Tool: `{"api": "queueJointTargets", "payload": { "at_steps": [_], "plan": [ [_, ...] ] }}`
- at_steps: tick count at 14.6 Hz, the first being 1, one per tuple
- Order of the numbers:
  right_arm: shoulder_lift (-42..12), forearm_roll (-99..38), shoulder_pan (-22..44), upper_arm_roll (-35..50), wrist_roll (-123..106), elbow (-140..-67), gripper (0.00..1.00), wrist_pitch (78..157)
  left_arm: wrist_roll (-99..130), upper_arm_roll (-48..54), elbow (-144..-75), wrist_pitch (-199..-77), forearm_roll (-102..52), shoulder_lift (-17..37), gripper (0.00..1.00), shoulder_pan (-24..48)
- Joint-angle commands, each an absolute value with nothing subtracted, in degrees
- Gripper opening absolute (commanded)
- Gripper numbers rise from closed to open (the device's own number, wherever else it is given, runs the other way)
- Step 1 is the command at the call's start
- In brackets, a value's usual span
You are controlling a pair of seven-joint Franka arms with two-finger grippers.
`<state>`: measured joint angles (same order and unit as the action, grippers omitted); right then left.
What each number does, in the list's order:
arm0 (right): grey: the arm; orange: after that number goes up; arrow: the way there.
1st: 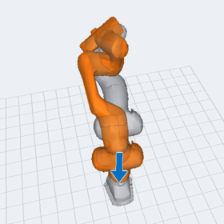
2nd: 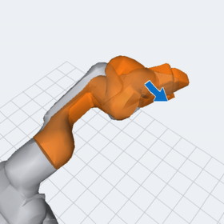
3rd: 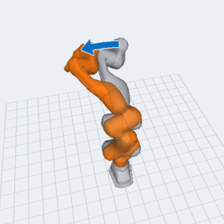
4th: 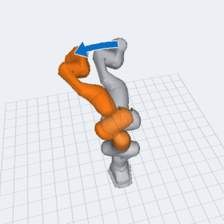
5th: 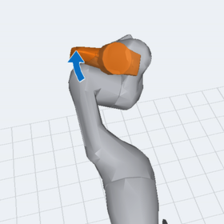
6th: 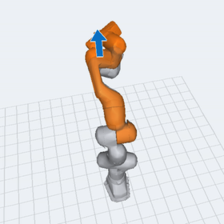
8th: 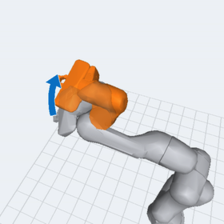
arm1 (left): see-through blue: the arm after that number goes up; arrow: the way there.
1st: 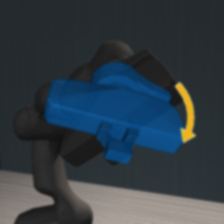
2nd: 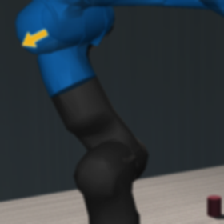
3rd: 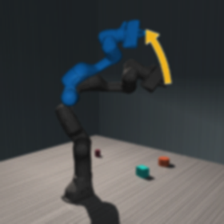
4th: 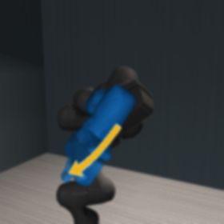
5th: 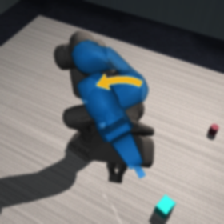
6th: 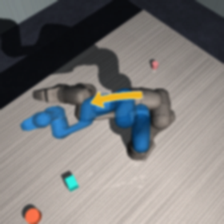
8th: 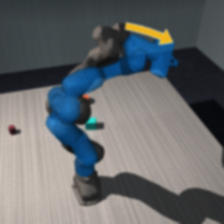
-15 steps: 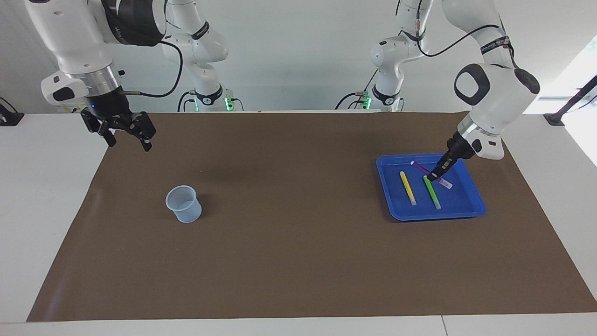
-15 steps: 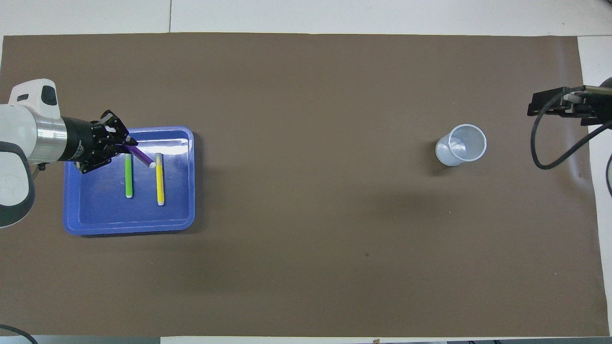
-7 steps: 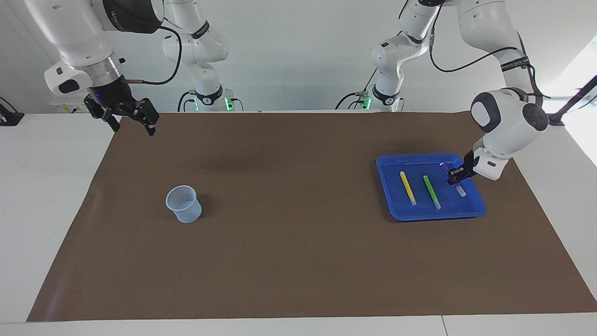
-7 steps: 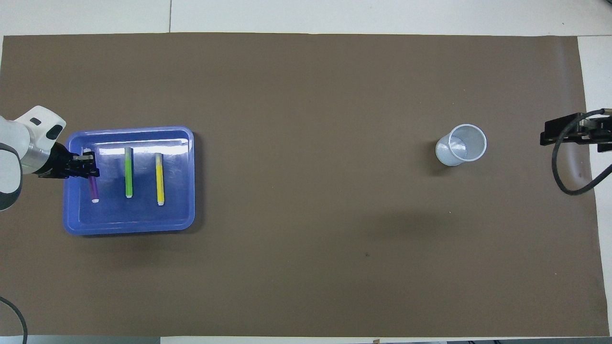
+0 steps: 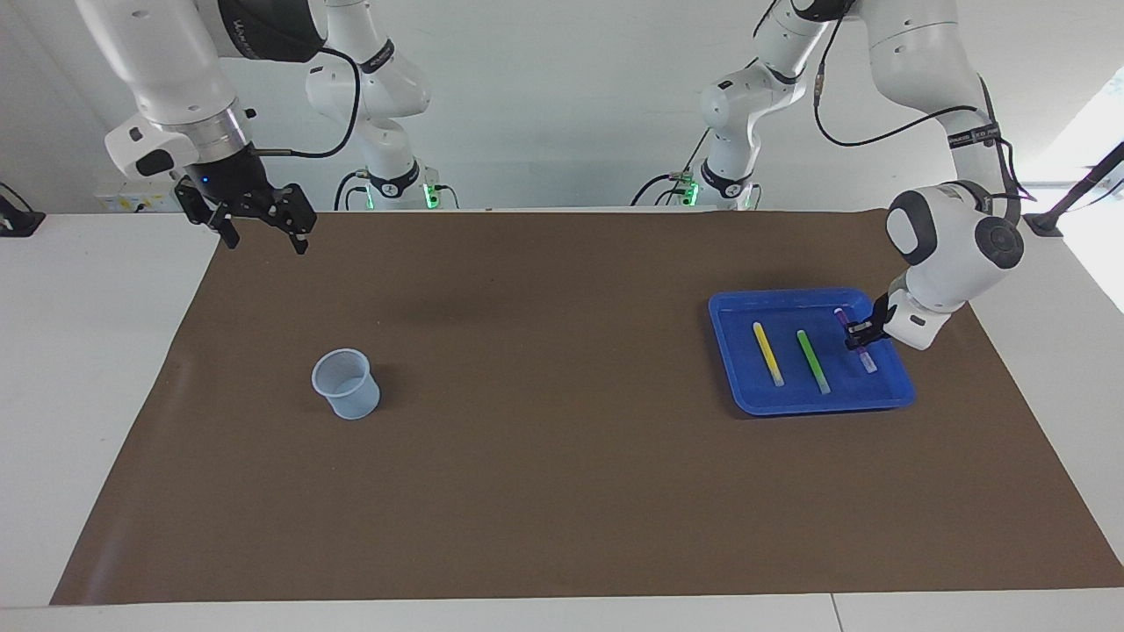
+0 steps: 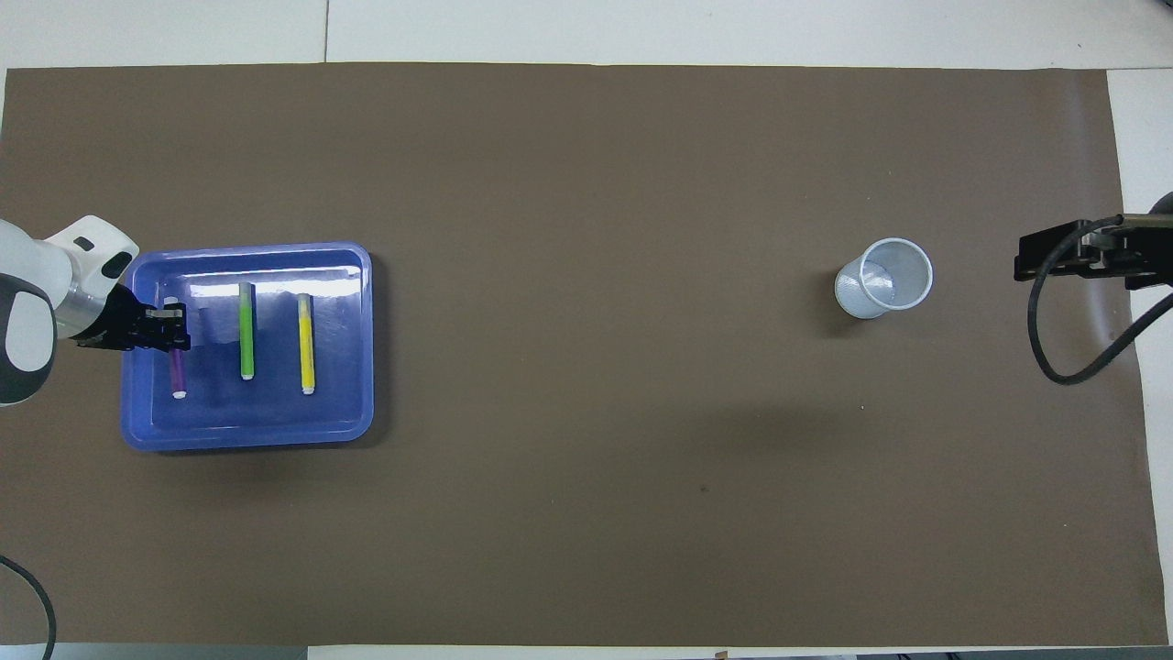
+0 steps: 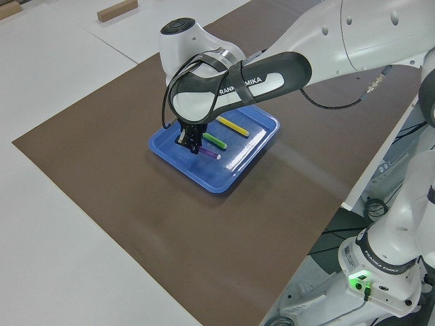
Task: Right arm passes pens to left for tray arrangement
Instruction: 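Place the purple pen in the tray while the right gripper withdraws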
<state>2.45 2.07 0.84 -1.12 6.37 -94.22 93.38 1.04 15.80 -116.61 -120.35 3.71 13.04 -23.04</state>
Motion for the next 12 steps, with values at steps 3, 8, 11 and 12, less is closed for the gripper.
{"api": "queueJointTargets", "payload": {
  "at_steps": [3,8,11,12],
  "plan": [
    [2.3,2.3,-0.3,0.8,6.1,-93.0,1.00,92.4,-0.6,16.3,-118.4,-123.2,4.9,13.2,0.00,-23.3],
    [2.3,1.1,-0.2,0.7,6.1,-93.1,1.00,92.2,-2.1,16.3,-118.8,-123.3,4.9,13.1,1.00,-23.3],
    [2.3,-0.1,-0.2,0.7,6.1,-93.0,1.00,91.0,-2.1,16.3,-118.6,-122.7,4.9,13.1,1.00,-23.3],
    [2.3,0.0,-0.3,0.6,6.0,-93.0,1.00,90.7,-2.1,16.3,-118.5,-122.7,4.9,13.1,1.00,-23.4]
  ]
}}
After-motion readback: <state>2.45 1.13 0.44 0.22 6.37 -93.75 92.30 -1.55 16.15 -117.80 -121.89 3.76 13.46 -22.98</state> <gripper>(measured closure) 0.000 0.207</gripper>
